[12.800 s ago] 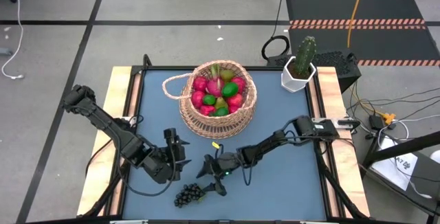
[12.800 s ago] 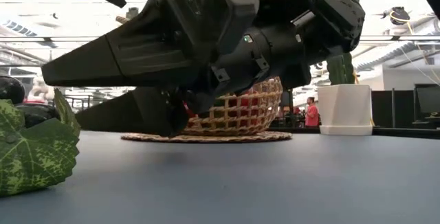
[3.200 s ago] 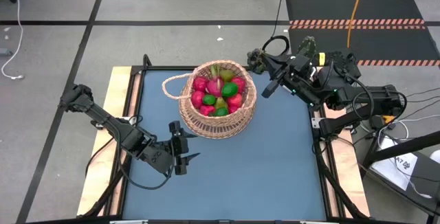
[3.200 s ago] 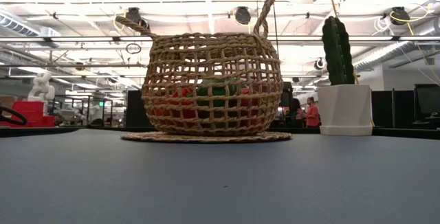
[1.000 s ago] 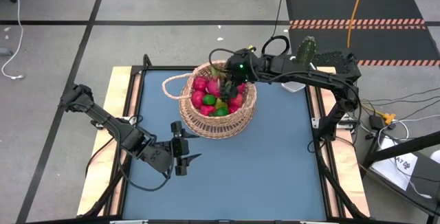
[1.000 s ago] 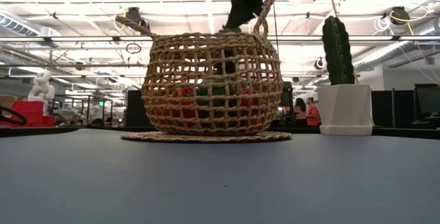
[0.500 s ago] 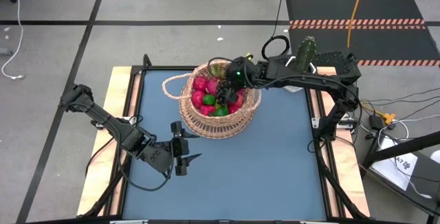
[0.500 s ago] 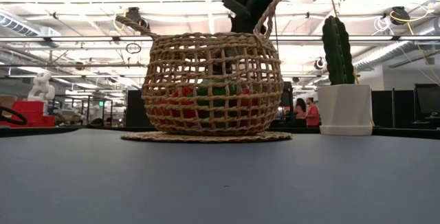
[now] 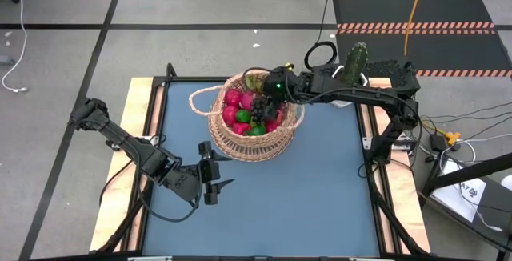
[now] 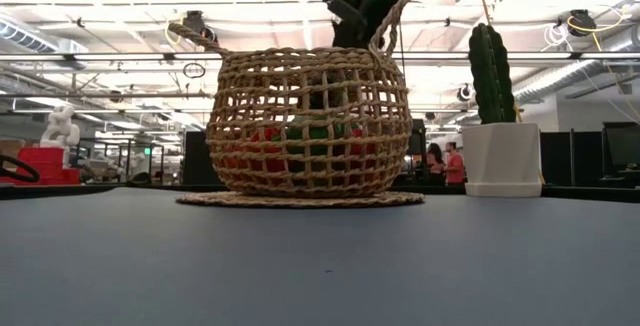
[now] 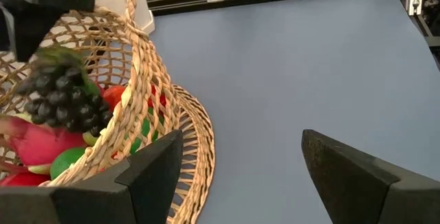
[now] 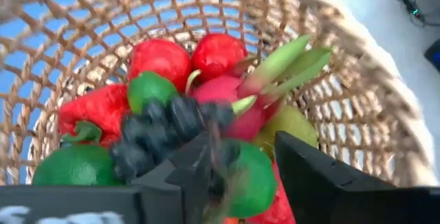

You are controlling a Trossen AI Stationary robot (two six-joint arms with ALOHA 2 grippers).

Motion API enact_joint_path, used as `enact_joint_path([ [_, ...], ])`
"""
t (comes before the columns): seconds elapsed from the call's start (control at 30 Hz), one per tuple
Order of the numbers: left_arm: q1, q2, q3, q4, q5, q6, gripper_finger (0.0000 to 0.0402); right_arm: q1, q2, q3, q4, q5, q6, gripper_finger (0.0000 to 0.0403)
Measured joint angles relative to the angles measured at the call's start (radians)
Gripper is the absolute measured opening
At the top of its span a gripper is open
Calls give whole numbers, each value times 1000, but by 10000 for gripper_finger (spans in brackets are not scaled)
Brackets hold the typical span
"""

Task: Build produce basket
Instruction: Put the grapes into the basket, then return to Home Position

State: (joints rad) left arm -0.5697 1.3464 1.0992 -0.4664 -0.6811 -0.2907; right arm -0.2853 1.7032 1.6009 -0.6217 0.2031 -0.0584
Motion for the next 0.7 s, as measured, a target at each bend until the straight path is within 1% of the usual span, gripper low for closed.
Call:
enact_joint_path([
  [0.2, 8, 0, 0, 2, 0, -1, 294, 27, -61, 0, 5, -3, -39, 199],
  [0.33, 28, 0, 0, 5, -1, -6, 294, 56, -120, 0, 5, -20, -53, 217],
  [0.47, 52, 0, 0, 7, -2, -6, 294, 84, -187, 0, 5, -95, -59, 226],
  [0.53, 65, 0, 0, 7, -27, -16, 294, 96, -222, 0, 10, -125, -59, 226],
  [0.6, 75, -6, 0, 5, -73, -32, 294, 111, -259, 0, 19, -130, -59, 225],
  [0.7, 87, -35, 0, 7, -106, -47, 294, 131, -311, 0, 32, -129, -63, 223],
])
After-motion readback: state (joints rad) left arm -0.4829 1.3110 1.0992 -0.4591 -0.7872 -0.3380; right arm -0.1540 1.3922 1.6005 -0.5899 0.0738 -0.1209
